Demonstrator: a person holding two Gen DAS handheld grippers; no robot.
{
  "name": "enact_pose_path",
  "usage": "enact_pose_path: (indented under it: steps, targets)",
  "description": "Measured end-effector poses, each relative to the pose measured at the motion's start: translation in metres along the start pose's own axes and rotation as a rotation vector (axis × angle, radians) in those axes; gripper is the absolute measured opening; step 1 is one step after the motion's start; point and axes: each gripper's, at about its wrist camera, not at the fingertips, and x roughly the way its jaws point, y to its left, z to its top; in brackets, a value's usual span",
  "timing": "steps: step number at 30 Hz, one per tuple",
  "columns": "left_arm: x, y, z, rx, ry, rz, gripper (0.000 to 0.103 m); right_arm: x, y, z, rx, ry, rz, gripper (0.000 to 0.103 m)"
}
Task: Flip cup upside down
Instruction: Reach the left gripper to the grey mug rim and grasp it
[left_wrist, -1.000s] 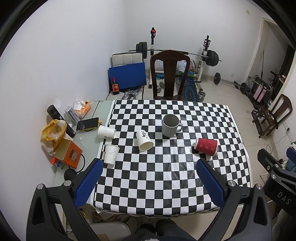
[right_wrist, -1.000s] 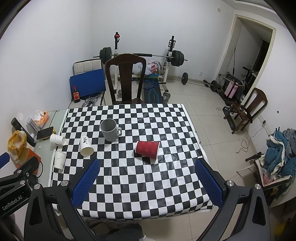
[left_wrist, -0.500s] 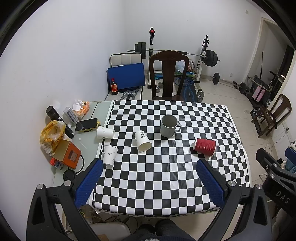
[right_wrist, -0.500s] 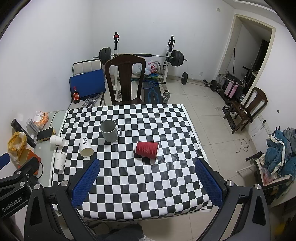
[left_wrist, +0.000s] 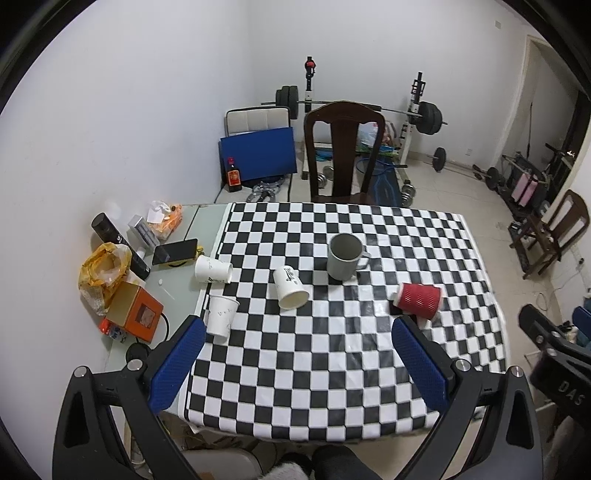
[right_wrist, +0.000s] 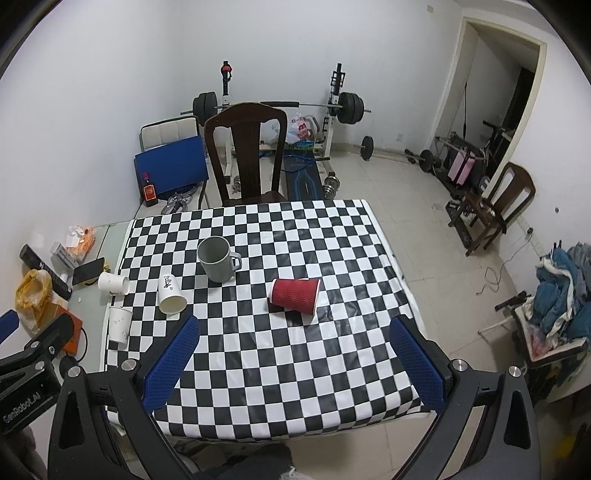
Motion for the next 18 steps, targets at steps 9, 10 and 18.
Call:
enact_pose_path:
  steps: [9,10,18]
  targets:
    - [0.14,-0.02,0.011,0.051,0.082,0.092,0.103,0.131,-0.009,-0.007,0.037,0.113,0.003,0.103]
    - [0.153,-0.022,0.012,0.05,0.096,0.089,0.103,0.152,-0.009,-0.009,0.038,0.133,0.002,0.103]
    - [0.275,-0.057,0.019,0.048,0.193,0.064,0.102,0.295,0.0,-0.034,0.002,0.304,0.003,0.094]
